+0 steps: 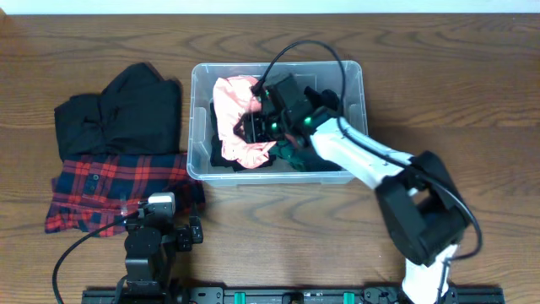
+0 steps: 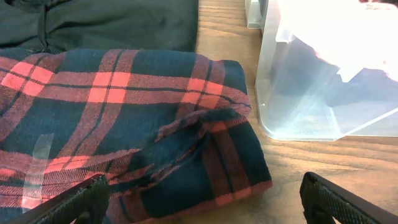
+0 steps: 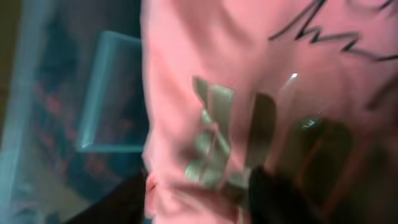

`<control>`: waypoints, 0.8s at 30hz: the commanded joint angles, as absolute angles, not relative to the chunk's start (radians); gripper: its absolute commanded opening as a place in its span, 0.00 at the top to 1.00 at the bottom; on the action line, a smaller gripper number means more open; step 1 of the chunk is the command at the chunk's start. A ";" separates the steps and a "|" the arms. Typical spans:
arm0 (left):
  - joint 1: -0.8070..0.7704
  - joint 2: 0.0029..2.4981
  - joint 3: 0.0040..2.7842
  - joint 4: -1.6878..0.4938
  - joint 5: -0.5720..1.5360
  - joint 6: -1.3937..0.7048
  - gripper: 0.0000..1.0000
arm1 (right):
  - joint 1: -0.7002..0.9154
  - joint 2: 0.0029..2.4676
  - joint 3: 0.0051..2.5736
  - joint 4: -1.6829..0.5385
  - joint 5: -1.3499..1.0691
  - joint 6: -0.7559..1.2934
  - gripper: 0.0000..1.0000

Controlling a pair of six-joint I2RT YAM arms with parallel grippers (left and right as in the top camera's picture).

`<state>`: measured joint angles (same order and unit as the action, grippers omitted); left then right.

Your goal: Pack container

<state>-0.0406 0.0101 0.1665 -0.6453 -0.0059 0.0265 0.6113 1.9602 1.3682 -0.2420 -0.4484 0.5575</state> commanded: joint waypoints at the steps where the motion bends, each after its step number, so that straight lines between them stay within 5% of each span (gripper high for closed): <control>1: -0.036 0.004 0.154 -0.641 -0.010 0.033 0.02 | 0.532 1.744 1.418 -0.276 -0.450 0.508 0.39; 14: -0.036 0.004 0.155 -0.537 0.118 0.028 0.02 | -0.116 1.312 1.419 -0.705 -0.318 0.507 0.15; 17: -0.036 0.004 0.156 -0.451 0.184 -0.027 0.02 | -0.253 1.304 1.419 -0.781 -0.318 0.508 0.01; 24: -0.036 0.004 0.148 -0.424 0.192 -0.221 0.02 | -0.363 1.305 1.419 -0.881 -0.318 0.507 0.01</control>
